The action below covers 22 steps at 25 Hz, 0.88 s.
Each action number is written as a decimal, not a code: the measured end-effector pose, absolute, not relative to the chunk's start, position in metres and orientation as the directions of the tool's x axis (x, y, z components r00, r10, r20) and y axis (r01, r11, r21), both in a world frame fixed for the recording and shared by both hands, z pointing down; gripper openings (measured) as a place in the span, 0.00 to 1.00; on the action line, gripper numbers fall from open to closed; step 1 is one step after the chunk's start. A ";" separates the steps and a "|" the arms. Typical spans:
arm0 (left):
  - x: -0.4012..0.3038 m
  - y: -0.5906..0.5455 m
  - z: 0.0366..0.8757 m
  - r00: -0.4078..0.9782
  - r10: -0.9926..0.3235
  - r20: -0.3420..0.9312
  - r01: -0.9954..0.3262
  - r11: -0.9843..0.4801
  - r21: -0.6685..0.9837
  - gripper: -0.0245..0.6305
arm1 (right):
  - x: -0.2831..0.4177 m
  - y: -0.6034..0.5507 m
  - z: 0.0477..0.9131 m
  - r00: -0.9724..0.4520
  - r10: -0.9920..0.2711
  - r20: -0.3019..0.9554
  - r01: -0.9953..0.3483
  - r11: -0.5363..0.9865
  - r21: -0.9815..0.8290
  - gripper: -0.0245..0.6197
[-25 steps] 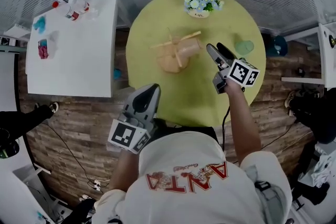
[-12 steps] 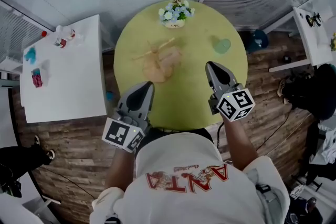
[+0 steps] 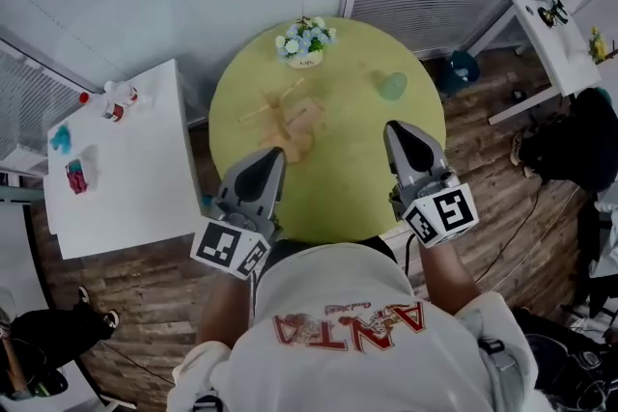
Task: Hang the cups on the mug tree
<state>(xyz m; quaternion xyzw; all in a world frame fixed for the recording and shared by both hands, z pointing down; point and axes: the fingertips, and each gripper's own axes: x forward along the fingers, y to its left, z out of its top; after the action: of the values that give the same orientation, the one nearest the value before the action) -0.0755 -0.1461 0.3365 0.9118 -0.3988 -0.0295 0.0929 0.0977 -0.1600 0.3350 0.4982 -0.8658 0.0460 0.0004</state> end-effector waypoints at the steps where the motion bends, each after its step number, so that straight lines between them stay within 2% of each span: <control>1: -0.076 -0.145 0.334 0.682 -0.732 0.016 -0.720 -0.667 0.190 0.05 | 0.097 -0.158 0.335 -0.503 -0.863 0.046 -0.863 0.499 -0.081 0.04; 10: -0.075 -0.134 0.323 0.680 -0.732 -0.021 -0.714 -0.669 0.204 0.05 | 0.100 -0.148 0.337 -0.509 -0.859 0.062 -0.859 0.502 -0.101 0.04; 22: -0.059 -0.124 0.331 0.694 -0.720 0.010 -0.709 -0.681 0.183 0.05 | 0.109 -0.142 0.349 -0.507 -0.857 0.094 -0.860 0.497 -0.117 0.04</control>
<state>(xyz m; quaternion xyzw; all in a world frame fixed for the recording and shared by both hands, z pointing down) -0.0587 -0.1241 0.3310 0.9163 -0.3898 -0.0313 0.0867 0.1093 -0.1424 0.3494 0.4962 -0.8650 0.0740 0.0116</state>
